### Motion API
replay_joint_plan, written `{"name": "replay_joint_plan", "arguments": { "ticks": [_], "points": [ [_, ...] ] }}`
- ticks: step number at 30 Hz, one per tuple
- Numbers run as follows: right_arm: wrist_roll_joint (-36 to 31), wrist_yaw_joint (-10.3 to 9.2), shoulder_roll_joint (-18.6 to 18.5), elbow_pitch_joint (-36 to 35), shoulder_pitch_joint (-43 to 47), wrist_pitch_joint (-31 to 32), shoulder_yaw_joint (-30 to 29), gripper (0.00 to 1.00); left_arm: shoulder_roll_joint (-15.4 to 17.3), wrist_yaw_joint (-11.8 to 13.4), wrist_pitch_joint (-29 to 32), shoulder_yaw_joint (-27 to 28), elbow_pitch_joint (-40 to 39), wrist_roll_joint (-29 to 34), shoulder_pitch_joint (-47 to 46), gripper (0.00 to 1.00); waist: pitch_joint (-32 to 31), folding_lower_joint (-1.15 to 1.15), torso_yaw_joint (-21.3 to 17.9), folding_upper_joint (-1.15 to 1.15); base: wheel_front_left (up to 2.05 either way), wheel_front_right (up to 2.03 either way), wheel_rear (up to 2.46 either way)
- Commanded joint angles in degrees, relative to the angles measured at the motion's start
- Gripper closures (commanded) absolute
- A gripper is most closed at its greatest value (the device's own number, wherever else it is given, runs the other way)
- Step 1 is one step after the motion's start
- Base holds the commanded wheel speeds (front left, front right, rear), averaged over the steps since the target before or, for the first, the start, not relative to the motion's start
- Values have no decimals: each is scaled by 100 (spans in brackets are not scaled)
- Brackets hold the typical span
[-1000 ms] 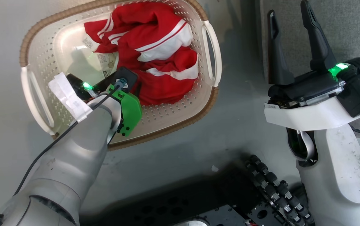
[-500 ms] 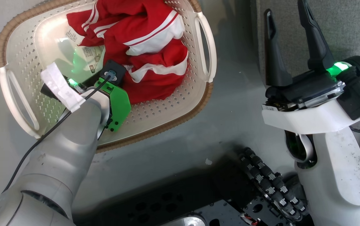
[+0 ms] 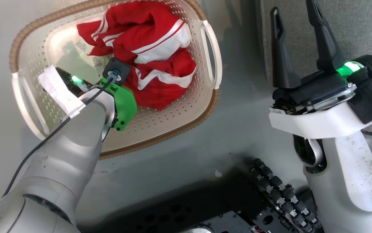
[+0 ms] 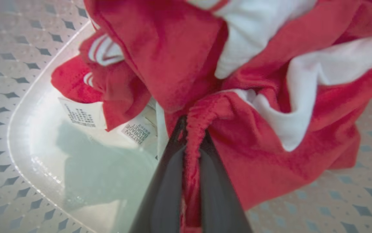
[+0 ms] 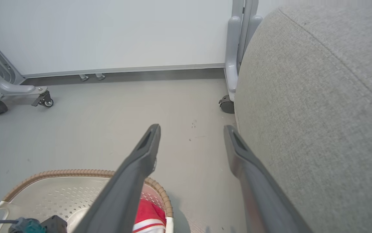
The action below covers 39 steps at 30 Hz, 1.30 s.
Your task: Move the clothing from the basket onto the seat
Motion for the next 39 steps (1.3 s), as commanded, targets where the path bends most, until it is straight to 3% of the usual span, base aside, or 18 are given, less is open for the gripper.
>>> {"name": "replay_joint_plan", "arguments": {
  "ticks": [1,11,20,28,39],
  "points": [
    [-17,0,-2,32,10,-17,-1,0,-17,-35,-107,34,-23,-59,99,100,-299,0,143,0,0,0,0],
    [-148,0,-7,306,267,-17,-115,0,-146,-179,-606,118,-280,-412,587,100,-1306,0,512,0,0,0,0],
    [-234,0,-8,591,696,-17,-261,0,-168,-294,-780,222,-992,-833,1235,100,-2365,0,822,0,0,0,0],
    [-256,0,-40,758,1144,-17,-349,0,-167,-199,-782,515,-1984,-1000,1820,100,-3215,0,1024,0,0,0,0],
    [-241,0,-49,890,1629,32,-426,0,193,32,-784,1308,-4021,-714,2654,100,-4156,0,1198,0,0,0,0]
  ]
}}
